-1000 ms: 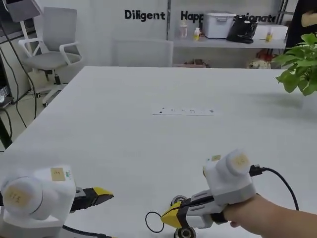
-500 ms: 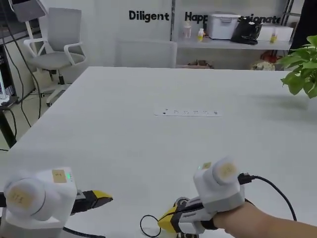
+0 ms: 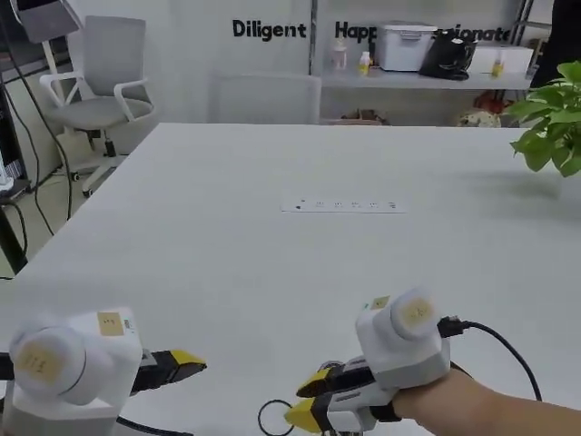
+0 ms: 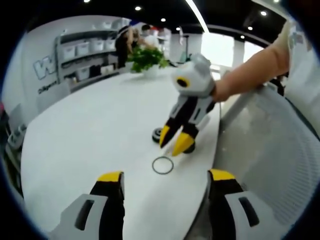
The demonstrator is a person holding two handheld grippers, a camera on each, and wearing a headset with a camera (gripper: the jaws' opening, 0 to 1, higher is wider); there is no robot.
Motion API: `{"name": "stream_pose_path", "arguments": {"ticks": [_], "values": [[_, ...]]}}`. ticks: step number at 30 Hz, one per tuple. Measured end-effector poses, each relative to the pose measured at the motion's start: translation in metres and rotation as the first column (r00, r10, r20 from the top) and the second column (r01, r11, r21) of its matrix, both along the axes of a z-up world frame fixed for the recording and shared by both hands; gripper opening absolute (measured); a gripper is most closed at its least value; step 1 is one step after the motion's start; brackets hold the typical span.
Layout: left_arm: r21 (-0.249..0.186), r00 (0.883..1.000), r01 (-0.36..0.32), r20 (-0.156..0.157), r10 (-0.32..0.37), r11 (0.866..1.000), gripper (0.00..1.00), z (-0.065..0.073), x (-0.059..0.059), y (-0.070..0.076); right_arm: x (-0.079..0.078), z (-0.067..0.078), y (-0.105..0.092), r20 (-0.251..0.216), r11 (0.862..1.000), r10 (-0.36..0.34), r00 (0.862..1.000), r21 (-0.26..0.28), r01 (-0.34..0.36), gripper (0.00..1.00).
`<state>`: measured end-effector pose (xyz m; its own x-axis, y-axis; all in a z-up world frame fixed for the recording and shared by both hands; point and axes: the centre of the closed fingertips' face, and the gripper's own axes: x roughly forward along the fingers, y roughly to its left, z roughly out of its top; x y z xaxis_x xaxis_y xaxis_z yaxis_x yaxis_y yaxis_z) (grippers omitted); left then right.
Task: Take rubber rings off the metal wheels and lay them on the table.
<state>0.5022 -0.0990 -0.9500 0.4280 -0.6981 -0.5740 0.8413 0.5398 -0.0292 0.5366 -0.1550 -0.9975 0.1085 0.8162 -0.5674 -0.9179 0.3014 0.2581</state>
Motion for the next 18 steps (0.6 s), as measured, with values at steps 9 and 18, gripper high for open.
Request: {"name": "stream_pose_path", "arguments": {"ticks": [9, 18], "values": [[0.002, 1.0, 0.011, -0.001, -0.011, 1.0, 0.68, 0.001, 0.002, -0.004, 0.001, 0.011, -0.011, 0.015, 1.0, -0.001, 1.0, 0.016, 0.001, 0.27], [0.01, 0.999, 0.032, 0.002, -0.032, 0.999, 0.68, 0.003, 0.007, -0.012, 0.003, 0.021, -0.032, 0.032, 1.0, -0.004, 0.999, 0.018, 0.003, 0.31]]}}
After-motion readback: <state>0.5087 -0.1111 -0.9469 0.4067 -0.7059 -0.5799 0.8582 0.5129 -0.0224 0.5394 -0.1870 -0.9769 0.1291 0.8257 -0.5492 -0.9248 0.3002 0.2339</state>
